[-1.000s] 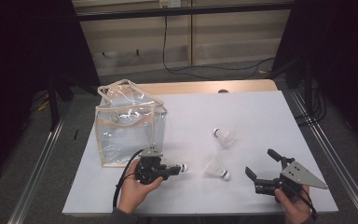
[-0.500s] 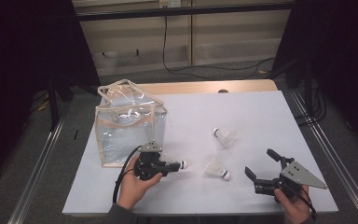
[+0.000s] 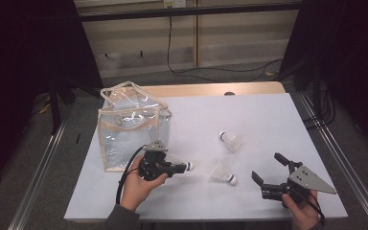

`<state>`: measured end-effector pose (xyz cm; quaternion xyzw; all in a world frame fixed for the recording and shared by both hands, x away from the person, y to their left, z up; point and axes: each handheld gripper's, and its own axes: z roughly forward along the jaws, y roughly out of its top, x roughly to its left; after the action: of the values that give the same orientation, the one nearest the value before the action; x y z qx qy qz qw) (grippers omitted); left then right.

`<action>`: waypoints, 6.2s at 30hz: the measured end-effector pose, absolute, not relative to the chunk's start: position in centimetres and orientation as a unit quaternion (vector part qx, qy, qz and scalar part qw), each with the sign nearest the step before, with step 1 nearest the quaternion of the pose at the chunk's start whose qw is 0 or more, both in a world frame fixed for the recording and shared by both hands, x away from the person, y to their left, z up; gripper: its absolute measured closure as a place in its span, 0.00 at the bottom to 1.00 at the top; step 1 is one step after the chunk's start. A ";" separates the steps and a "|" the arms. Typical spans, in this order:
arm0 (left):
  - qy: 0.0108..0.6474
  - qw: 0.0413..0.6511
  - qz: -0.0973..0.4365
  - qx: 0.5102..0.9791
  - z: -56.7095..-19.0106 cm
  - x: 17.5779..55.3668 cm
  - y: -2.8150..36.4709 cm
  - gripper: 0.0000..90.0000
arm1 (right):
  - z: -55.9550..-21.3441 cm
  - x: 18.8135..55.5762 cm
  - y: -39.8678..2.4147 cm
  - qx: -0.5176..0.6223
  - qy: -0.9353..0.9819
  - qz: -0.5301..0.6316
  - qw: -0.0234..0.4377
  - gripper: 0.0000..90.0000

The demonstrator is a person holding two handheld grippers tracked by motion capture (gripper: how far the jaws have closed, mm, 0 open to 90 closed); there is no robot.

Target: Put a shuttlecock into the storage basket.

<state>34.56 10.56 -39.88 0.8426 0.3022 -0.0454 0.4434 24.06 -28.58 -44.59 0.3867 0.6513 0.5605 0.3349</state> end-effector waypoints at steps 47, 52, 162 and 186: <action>0.288 0.431 -0.049 0.854 -35.6 36.7 9.5 0.96 | -44.6 24.1 -28.7 0.386 0.651 0.562 0.334 0.01; 0.288 0.429 -0.048 0.855 -35.1 36.9 9.4 0.96 | -44.6 24.1 -28.7 0.386 0.651 0.563 0.333 0.01; 0.306 0.409 -0.002 0.860 -25.5 41.7 9.1 0.96 | -44.5 24.0 -28.6 0.380 0.654 0.564 0.332 0.01; 0.327 0.412 0.010 0.850 -24.5 43.0 9.9 0.96 | -44.5 24.0 -28.6 0.380 0.654 0.565 0.331 0.01</action>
<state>42.97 9.92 -24.52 0.8504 0.3274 0.0097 0.4119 23.97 -28.62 -44.51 0.3797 0.6538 0.5646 0.3311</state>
